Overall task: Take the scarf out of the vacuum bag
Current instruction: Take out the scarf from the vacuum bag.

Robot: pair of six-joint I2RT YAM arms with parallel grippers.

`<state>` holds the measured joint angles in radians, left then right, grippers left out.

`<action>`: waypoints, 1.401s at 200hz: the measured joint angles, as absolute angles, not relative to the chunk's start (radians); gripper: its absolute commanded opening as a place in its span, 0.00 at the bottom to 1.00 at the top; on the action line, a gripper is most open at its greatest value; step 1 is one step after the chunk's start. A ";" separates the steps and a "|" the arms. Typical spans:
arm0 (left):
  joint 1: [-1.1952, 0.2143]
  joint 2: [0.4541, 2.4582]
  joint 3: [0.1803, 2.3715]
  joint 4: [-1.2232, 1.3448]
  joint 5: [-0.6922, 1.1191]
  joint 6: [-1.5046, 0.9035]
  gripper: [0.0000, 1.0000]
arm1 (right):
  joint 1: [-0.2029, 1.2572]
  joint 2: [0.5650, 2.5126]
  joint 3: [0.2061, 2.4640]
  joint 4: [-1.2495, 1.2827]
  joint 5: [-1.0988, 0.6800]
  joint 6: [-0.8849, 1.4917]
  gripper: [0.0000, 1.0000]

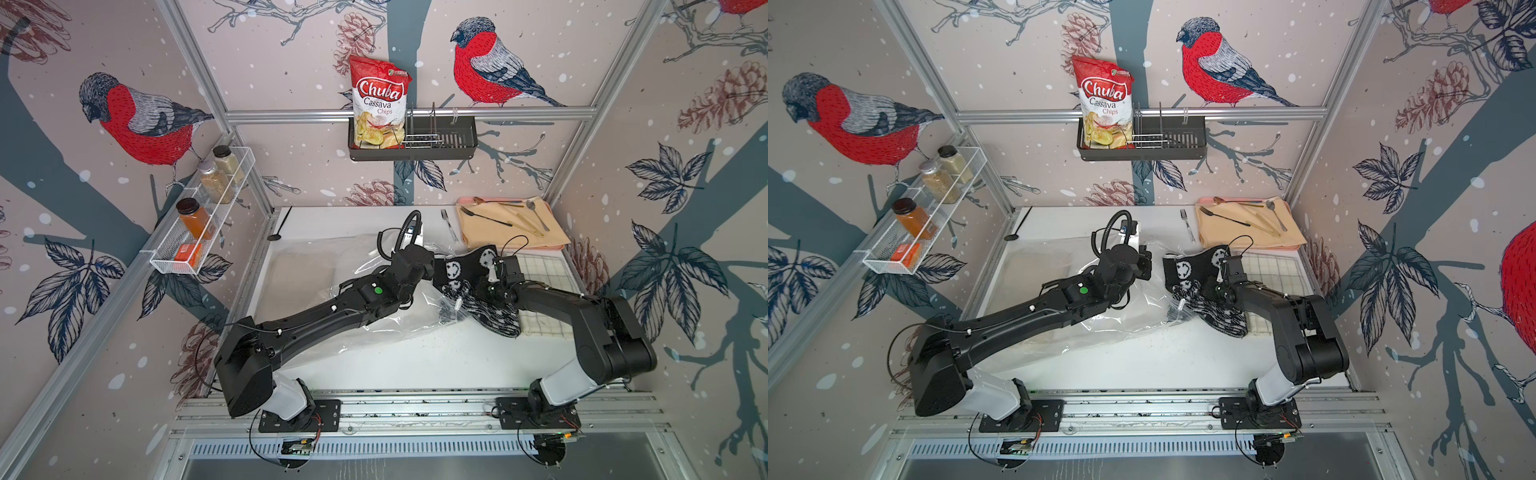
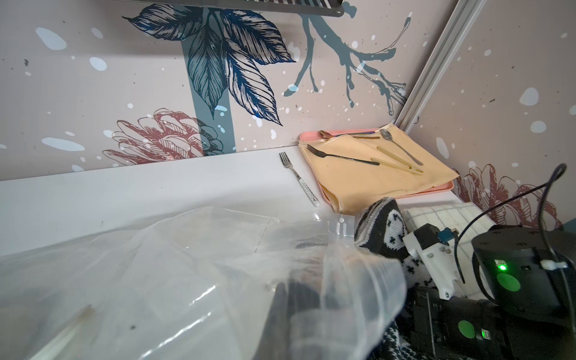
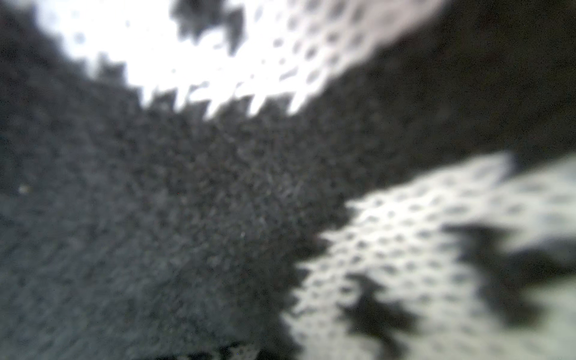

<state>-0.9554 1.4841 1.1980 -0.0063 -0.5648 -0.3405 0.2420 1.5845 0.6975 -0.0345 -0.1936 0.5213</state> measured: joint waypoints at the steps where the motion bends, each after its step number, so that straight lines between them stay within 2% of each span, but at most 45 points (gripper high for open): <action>1: -0.955 1.484 1.198 -0.008 -0.568 -0.340 0.00 | 0.242 1.584 0.698 -0.035 -0.194 0.521 0.00; 153: -0.875 1.403 1.212 -0.082 -0.748 -0.288 0.00 | 0.237 1.585 0.707 -0.054 -0.188 0.517 0.00; 280: -0.873 1.382 1.304 -0.078 -0.688 -0.251 0.00 | 0.248 1.637 0.742 -0.040 -0.178 0.514 0.00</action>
<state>-0.8734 1.3819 1.3037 -0.0784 -0.6884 -0.2508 0.2481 1.6371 0.7422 -0.0402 -0.1783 0.5137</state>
